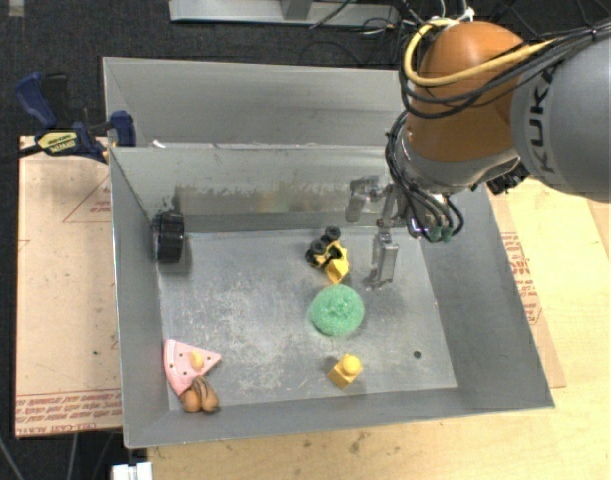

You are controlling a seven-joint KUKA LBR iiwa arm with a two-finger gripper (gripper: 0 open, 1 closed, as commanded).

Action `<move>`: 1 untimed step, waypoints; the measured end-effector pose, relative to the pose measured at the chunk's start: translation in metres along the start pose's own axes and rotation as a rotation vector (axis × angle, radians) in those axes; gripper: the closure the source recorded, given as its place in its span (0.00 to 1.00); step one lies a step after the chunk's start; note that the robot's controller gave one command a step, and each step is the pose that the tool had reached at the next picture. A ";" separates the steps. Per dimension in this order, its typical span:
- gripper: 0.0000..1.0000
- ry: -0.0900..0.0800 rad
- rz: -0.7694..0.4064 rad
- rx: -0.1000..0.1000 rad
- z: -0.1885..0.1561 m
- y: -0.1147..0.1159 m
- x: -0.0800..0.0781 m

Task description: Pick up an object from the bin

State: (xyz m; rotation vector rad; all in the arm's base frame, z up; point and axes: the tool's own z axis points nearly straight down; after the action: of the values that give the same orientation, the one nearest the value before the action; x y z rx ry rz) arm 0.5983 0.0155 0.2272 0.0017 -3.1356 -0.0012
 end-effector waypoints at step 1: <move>0.00 -0.007 0.000 0.000 -0.005 0.000 -0.001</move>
Offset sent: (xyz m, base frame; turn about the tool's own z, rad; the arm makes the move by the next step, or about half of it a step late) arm -0.0340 -0.0083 -0.0939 -0.1827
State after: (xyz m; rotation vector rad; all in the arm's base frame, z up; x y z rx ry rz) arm 0.5991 0.0155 0.2319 0.0011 -3.1428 -0.0015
